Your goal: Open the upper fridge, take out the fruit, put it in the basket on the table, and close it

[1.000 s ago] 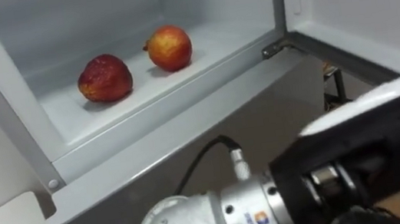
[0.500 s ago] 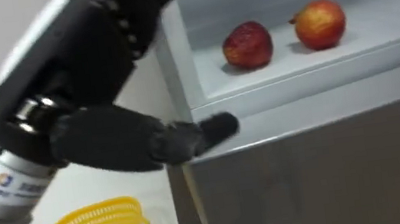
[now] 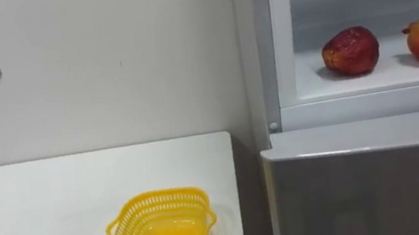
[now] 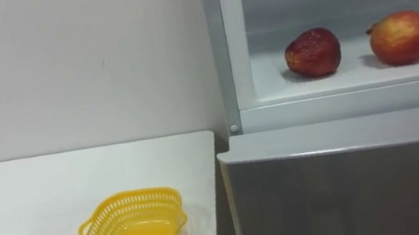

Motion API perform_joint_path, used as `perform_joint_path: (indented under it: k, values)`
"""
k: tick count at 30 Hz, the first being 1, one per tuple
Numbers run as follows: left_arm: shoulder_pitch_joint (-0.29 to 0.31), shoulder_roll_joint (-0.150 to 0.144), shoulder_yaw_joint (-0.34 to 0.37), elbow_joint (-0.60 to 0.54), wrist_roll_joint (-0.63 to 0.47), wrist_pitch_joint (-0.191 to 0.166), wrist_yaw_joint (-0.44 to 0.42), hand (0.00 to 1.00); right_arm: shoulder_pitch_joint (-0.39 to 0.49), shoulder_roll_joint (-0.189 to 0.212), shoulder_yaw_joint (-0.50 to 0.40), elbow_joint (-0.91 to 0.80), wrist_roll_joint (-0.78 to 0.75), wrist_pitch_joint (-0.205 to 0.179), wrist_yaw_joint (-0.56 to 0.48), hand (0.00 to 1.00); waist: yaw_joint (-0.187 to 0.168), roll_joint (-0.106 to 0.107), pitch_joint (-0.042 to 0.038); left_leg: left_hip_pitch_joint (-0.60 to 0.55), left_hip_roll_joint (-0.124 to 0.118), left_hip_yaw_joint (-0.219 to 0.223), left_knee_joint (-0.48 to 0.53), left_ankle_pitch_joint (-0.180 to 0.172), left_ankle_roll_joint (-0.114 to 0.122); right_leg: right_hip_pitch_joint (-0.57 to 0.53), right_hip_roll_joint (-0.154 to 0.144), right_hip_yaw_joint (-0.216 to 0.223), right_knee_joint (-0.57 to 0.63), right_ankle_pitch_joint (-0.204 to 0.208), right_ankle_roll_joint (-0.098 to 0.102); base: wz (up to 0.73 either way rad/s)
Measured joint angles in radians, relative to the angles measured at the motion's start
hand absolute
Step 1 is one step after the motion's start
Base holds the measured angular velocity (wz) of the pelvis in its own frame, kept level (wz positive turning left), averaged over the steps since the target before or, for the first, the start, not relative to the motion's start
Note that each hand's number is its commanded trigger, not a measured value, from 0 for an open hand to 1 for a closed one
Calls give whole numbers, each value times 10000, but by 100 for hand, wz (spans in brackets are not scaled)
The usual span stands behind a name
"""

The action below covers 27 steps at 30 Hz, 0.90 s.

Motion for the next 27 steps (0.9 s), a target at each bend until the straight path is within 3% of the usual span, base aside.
perform_joint_path:
  k: [4,6,9,11,13,14,16,19,22,23,27]
  values:
    - [1625,-744,-33,1378,670,-15,899,0,93,30,16,-56,1,225,70,0,-2,17,38,7,1,-27,5,0,0,9,5,-8,40,-45,-11,4]
    - [2238,-977,-450,2434,847,-44,1295,0,6,27,162,-76,-2,236,77,0,-26,14,43,-1,7,-26,3,0,0,-1,7,-14,50,-56,-27,0]
    - [3073,-1573,-1631,5112,1637,-39,1749,0,13,99,222,-17,-22,340,53,0,-158,-43,43,44,10,-130,-1,0,-1,87,10,-46,12,-71,-43,3]
    - [3196,-1942,-2712,8226,2400,14,1919,0,-69,280,256,-36,-77,366,113,0,-166,-275,41,60,-4,-144,-3,0,0,143,2,-63,32,-129,-36,10]
    - [3198,-2004,-3537,10385,2743,222,1868,0,-46,425,354,-46,-74,362,201,0,-267,-415,37,48,13,-115,-5,0,-1,170,22,-91,-17,-129,-38,2]
    - [3204,-2029,-4009,11539,2744,350,1747,0,-110,474,436,-104,-67,366,308,0,-283,-625,40,51,19,-123,-10,-1,-2,170,31,-87,-22,-129,-43,0]
    - [3204,-2069,-4602,12684,2748,552,1460,0,-248,454,495,-139,-2,366,329,0,-310,-815,99,42,20,-171,-16,-8,-3,175,33,-84,-31,-125,-46,0]
    - [3015,-2097,-5312,14179,2995,620,1038,0,-415,349,551,1,-17,410,296,0,-362,-757,104,88,21,-212,-96,-52,20,193,20,-84,-25,-100,-9,1]
    - [2778,-2103,-5453,15426,3447,669,873,0,-489,415,790,183,-77,420,325,0,-446,-630,126,237,12,-163,-311,-54,25,344,34,-65,-42,-92,5,0]
    - [2764,-2109,-5455,15766,3655,762,745,0,-491,438,918,315,-77,452,333,0,-483,-575,150,350,12,-119,-313,-54,25,385,38,-59,-52,-93,7,-5]
    - [2793,-2162,-5578,16175,5170,1361,272,0,-461,521,1233,346,-102,723,422,0,-628,-481,97,386,36,41,-339,-53,22,370,63,67,-50,-104,1,-10]
